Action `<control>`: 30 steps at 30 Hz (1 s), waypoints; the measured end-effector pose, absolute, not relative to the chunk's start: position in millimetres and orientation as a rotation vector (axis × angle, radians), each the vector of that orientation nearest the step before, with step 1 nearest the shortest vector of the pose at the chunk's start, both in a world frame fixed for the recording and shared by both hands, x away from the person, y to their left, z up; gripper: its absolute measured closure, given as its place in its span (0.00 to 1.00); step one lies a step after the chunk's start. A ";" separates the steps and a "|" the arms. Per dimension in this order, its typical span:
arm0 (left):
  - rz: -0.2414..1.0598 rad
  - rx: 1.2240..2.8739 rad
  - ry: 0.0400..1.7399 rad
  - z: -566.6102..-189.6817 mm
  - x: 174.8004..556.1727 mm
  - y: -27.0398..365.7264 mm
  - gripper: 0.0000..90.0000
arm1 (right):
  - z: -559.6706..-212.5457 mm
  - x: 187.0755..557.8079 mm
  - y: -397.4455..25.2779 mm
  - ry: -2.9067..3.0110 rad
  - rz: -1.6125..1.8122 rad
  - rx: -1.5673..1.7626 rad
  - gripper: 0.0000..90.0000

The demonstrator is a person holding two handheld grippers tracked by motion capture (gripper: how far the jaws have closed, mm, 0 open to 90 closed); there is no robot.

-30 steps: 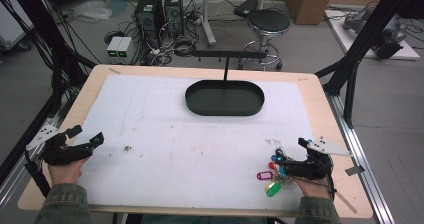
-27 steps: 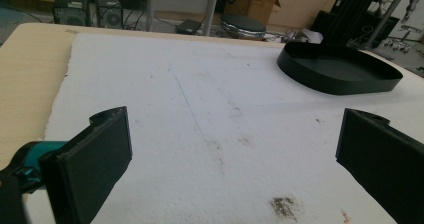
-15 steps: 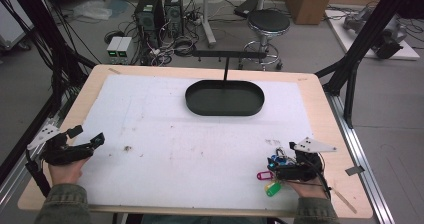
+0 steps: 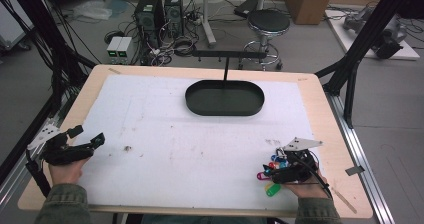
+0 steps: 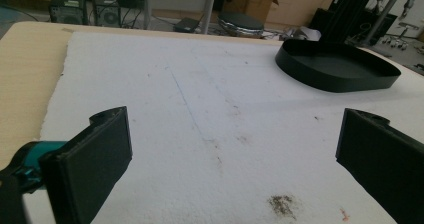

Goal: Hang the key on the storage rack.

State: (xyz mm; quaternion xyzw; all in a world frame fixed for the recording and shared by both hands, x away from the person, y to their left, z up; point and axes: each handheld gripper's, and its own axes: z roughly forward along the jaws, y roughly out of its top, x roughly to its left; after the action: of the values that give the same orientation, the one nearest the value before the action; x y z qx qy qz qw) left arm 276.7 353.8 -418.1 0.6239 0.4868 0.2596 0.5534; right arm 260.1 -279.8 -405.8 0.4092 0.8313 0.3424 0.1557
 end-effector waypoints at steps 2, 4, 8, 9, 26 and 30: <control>0.613 1.478 1.151 -418.2 276.8 353.8 0.02 | -405.4 260.2 -278.1 2.408 0.944 1.172 0.09; 0.613 1.477 1.152 -418.2 276.9 353.9 0.02 | -404.9 260.5 -277.1 2.439 0.921 1.176 0.17; 0.612 1.475 1.151 -418.0 276.7 353.8 0.02 | -402.1 260.3 -275.3 2.501 0.860 1.190 0.27; 0.612 1.476 1.151 -418.1 276.7 353.7 0.02 | -401.2 260.4 -275.3 2.509 0.848 1.200 0.29; 0.611 1.472 1.151 -418.2 277.0 354.0 0.02 | -406.4 268.4 -271.6 2.574 0.689 1.357 0.66; 0.611 1.471 1.150 -418.2 277.0 354.2 0.02 | -405.7 268.3 -271.4 2.568 0.672 1.361 0.75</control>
State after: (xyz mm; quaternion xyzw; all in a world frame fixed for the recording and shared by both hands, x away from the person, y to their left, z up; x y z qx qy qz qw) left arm 277.0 354.2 -418.2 0.6228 0.4869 0.2587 0.5551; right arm 268.3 -271.4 -405.7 0.4548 0.8582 0.2244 0.0794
